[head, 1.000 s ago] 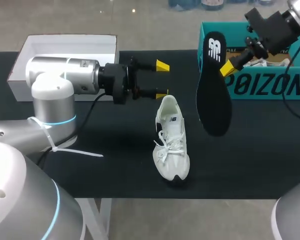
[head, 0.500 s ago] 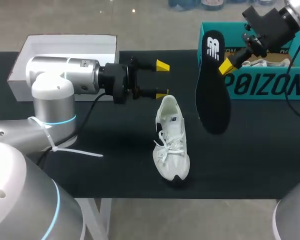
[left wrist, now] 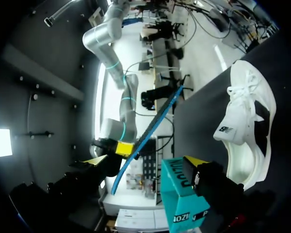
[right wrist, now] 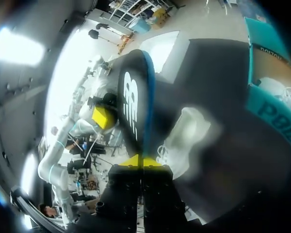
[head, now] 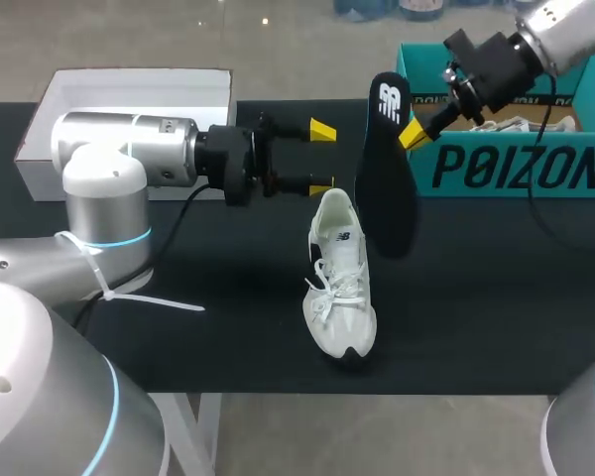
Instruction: Take the shoe out of the shoebox, open the shoe tongue, remove and reinsert the insole, then place the shoe into the shoebox
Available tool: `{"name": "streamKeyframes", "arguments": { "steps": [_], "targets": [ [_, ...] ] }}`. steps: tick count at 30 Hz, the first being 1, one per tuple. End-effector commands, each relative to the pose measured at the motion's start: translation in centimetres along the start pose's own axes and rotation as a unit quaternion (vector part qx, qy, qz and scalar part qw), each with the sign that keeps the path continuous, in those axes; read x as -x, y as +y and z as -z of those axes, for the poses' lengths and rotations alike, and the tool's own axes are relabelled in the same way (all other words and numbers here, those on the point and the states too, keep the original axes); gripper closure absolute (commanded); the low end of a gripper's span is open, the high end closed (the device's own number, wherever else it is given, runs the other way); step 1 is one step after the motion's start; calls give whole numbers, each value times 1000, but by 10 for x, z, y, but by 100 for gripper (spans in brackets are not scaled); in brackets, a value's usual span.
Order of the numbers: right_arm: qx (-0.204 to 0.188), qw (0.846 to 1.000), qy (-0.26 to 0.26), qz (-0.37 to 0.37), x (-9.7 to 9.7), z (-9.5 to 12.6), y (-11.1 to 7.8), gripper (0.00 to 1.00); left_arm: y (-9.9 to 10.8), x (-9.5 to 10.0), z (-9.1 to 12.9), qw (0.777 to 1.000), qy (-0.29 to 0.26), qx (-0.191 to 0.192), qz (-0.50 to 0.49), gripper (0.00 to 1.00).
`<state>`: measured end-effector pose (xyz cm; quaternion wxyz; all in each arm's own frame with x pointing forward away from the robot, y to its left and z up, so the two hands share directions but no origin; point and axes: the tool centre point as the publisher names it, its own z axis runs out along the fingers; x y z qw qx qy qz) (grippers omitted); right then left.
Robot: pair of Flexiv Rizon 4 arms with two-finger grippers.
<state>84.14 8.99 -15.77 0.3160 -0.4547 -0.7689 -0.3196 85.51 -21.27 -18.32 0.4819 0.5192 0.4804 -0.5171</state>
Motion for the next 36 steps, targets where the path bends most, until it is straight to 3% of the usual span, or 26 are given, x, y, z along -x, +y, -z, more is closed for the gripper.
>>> {"name": "streamKeyframes", "arguments": {
  "steps": [1, 11, 25, 26, 27, 30, 36],
  "targets": [
    [-33, 999, 10, -4, 5, -11, 27, 100, 0, 0, -1, 1000, 1, 0, 0, 0],
    [-47, 998, 29, 0, -6, -29, 46, 100, 0, 0, -1, 1000, 1, 0, 0, 0],
    [-48, 998, 44, -2, -11, -34, 47, 100, 2, -1, -12, 1000, 11, -11, -24, 0],
    [-47, 998, 44, -1, -11, -34, 47, 100, 2, -1, -13, 1000, 11, -10, -26, 10],
    [-47, 998, 44, -1, -11, -33, 47, 100, 3, -1, -14, 1000, 11, -10, -28, 45],
    [-47, 998, 45, 0, -12, -33, 46, 100, 3, -1, -15, 999, 9, -8, -32, 100],
    [-49, 998, 48, 0, -13, -34, 45, 100, 4, -2, -19, 999, 12, -13, -38, 100]
  ]
}}
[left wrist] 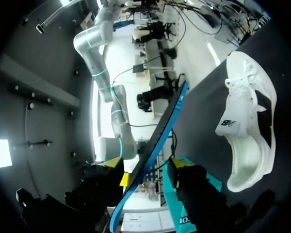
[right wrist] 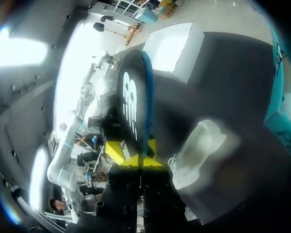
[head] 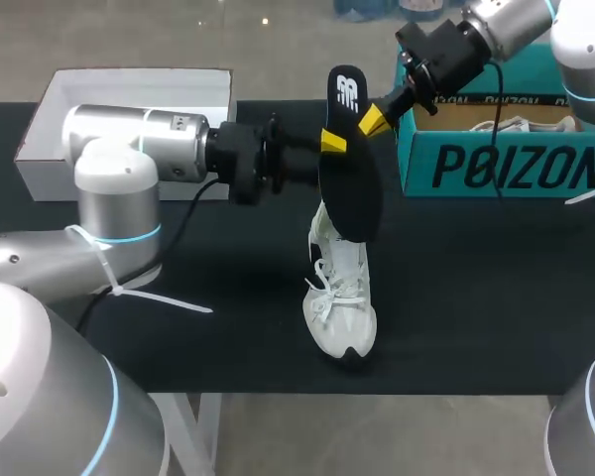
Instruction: Take the shoe out of the shoebox, open the shoe tongue, remove and reinsert the insole, then place the shoe into the shoebox
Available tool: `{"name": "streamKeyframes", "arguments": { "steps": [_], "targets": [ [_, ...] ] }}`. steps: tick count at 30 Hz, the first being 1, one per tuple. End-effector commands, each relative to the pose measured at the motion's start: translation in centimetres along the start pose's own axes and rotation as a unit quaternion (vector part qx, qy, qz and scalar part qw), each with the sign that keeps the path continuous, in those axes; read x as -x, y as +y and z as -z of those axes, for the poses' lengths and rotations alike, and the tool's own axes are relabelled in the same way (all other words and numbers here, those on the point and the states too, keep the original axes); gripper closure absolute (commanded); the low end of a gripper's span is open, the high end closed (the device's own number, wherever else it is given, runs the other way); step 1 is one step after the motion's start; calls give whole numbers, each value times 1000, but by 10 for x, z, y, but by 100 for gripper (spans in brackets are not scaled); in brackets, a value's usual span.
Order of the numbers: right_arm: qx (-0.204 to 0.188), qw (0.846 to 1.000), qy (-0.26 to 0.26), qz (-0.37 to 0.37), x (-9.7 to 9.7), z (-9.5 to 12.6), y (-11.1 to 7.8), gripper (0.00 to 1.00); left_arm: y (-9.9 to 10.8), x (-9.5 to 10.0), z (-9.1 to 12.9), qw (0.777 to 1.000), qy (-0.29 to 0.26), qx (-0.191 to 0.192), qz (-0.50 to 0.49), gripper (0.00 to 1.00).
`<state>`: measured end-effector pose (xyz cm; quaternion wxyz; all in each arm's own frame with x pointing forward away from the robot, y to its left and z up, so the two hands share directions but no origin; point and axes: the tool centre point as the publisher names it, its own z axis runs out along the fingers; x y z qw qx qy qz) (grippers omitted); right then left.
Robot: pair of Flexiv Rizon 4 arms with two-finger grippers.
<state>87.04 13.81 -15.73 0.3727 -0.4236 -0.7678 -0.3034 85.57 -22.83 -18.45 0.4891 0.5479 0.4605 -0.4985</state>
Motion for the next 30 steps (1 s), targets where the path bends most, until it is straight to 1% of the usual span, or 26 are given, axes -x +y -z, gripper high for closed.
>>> {"name": "streamKeyframes", "arguments": {
  "steps": [1, 4, 14, 15, 16, 18, 22, 26, 30],
  "targets": [
    [-2, 1000, 2, -1, 1, -3, 0, 100, 3, -1, -3, 1000, -2, -3, -1, 100],
    [-6, 1000, 5, -2, 2, -7, -1, 100, 4, -1, -2, 1000, -14, -6, 4, 100],
    [-9, 1000, 4, -9, 5, -10, -1, 99, 4, -1, 4, 1000, -18, -4, 2, 100],
    [-8, 1000, 4, -12, 5, -11, -1, 63, 4, -1, 4, 1000, -17, -3, 2, 100],
    [-6, 1000, 0, -17, 6, -11, -2, 0, 4, -2, 4, 1000, -17, -3, 2, 100],
    [2, 1000, -4, -19, 7, -6, -7, 0, 4, -2, 5, 1000, -16, -3, 2, 100],
    [14, 999, -27, -21, 9, 11, -21, 0, 3, -3, 8, 1000, -15, -3, 4, 100],
    [28, 997, -67, -11, 4, 39, -39, 0, 2, -4, 10, 1000, -14, -6, 6, 100],
    [47, 994, -101, 4, -8, 67, -60, 0, 0, -6, 11, 1000, -14, -10, 10, 100]
  ]
}}
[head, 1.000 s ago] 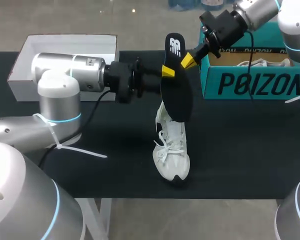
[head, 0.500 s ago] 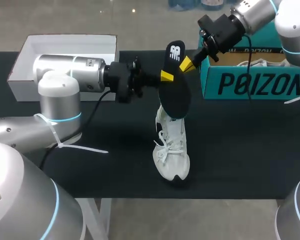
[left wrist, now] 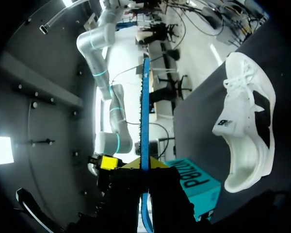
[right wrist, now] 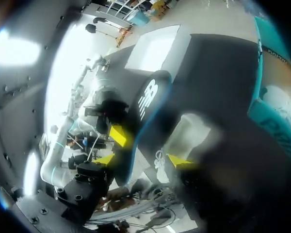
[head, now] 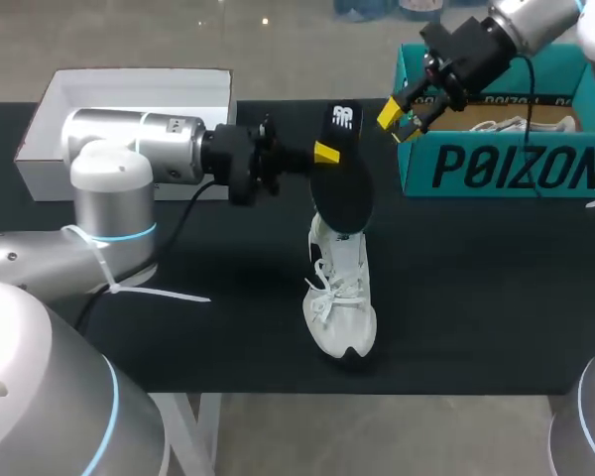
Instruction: Take the shoe out of the shoebox, open the shoe tongue, remove and reinsert the insole, then place the shoe into the shoebox
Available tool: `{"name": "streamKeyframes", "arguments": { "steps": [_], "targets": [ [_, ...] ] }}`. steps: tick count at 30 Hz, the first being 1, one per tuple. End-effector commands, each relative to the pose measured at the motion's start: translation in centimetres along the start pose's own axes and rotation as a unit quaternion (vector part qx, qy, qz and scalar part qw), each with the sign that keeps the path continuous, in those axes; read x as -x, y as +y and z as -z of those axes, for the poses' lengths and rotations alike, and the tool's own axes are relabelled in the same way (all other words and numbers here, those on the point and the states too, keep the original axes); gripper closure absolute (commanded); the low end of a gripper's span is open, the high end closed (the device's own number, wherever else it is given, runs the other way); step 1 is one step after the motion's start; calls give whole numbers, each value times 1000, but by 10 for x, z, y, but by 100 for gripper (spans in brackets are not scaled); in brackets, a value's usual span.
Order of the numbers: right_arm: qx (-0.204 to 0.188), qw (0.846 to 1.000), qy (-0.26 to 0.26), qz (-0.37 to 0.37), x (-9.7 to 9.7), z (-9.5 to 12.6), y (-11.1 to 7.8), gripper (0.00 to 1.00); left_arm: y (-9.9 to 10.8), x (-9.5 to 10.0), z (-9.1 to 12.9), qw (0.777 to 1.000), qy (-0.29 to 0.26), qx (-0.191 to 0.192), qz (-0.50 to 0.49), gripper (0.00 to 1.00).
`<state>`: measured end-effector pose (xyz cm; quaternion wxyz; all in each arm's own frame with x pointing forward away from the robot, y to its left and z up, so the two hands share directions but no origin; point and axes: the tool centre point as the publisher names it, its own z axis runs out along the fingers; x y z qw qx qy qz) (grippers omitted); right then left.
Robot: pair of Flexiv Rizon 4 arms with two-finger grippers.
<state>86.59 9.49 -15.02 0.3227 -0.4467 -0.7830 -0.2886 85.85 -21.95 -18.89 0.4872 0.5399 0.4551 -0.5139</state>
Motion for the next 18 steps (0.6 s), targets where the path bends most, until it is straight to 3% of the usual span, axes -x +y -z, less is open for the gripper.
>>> {"name": "streamKeyframes", "arguments": {
  "steps": [1, 10, 18],
  "targets": [
    [39, 998, -50, 7, -17, 41, -41, 0, -2, -2, 2, 1000, 0, -4, 3, 100],
    [62, 984, -153, 67, -63, 100, -69, 0, -7, -6, 1, 1000, 7, -11, 15, 100],
    [51, 966, -229, 106, -104, 134, -84, 0, -13, -13, 4, 1000, 9, -7, 28, 100]
  ]
}}
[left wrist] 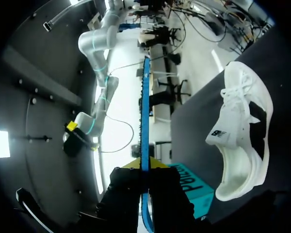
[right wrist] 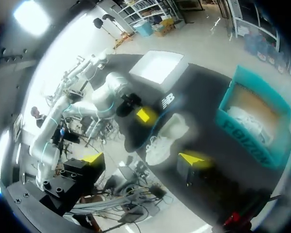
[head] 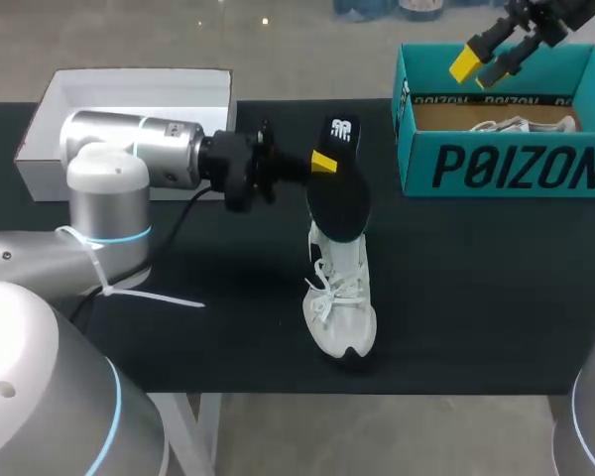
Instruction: Take the shoe out of the shoebox, open the shoe tongue, remove and reinsert the insole, then place the shoe into the shoebox
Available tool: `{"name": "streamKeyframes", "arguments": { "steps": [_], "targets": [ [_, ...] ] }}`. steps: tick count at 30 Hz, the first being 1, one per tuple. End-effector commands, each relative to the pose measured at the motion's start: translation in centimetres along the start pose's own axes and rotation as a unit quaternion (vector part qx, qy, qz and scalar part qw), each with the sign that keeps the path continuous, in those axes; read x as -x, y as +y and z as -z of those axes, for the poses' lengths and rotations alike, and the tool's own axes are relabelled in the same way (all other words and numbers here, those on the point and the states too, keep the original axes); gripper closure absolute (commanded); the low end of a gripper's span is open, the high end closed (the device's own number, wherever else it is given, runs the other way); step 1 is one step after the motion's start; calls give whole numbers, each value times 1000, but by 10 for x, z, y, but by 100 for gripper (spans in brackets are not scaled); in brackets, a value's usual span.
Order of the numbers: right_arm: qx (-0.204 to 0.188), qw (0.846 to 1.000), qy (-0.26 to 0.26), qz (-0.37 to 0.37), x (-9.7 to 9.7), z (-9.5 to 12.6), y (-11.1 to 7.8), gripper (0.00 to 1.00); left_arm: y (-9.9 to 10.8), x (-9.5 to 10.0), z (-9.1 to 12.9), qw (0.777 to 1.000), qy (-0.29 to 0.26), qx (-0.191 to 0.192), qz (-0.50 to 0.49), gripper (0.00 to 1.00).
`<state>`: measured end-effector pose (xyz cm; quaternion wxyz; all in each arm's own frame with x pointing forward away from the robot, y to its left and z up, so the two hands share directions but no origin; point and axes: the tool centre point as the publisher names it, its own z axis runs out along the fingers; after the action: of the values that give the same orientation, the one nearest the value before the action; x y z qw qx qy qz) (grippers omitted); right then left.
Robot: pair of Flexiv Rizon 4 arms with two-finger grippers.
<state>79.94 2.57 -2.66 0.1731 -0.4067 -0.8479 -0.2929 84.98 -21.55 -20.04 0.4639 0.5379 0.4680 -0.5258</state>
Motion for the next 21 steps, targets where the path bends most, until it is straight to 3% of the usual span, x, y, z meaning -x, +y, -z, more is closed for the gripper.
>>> {"name": "streamKeyframes", "arguments": {
  "steps": [1, 9, 21],
  "targets": [
    [-1, 993, -118, 7, -18, 32, -10, 0, -4, -3, 1, 1000, -1, 5, 4, 100],
    [-6, 985, -168, 28, -37, 53, -14, 0, -5, -8, 4, 1000, -2, 12, 14, 100],
    [-6, 985, -164, 51, -48, 50, -7, 0, -2, -10, 0, 1000, 11, 13, 18, 100]
  ]
}}
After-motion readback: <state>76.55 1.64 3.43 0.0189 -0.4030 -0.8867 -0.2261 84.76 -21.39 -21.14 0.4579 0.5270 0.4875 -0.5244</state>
